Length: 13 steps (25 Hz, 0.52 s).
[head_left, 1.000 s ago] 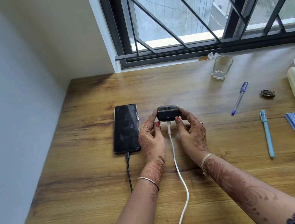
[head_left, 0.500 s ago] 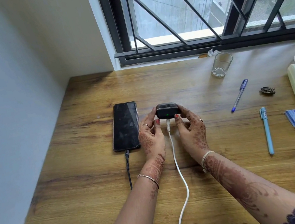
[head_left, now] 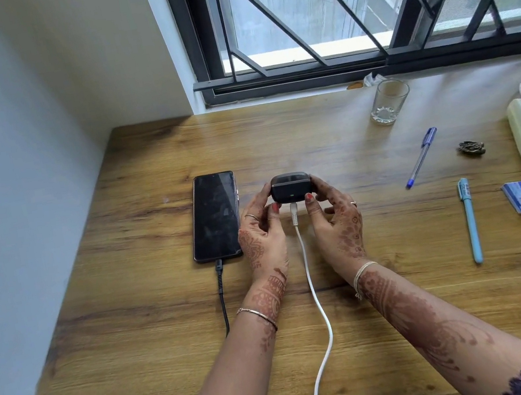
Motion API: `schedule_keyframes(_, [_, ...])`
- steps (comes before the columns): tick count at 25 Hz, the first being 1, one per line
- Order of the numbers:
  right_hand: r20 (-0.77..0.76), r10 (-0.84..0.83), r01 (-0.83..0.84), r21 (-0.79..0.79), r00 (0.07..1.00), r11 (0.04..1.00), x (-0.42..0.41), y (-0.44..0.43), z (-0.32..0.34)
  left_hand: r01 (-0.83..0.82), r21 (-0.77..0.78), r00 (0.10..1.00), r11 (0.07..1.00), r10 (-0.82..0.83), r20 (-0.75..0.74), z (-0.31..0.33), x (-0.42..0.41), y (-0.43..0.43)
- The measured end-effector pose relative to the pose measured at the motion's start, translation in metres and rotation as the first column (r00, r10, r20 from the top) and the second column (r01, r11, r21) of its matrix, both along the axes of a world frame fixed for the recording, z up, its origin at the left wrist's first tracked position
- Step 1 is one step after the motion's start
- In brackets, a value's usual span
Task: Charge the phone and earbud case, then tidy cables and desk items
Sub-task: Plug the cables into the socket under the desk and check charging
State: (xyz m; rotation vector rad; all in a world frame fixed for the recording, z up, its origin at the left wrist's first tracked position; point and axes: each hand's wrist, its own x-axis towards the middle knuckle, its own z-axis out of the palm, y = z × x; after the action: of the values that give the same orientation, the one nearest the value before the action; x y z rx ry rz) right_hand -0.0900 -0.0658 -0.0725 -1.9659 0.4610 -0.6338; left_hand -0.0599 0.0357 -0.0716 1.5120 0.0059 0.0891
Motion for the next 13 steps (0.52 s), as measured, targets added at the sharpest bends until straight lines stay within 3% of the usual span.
schedule_keyframes(13, [0.009,-0.009,0.009,-0.002,1.0,1.0,-0.0028,0.0016,0.0044,0.034,-0.055,0.999,0.998,-0.035,-0.023,0.0063,-0.0016,0.0045])
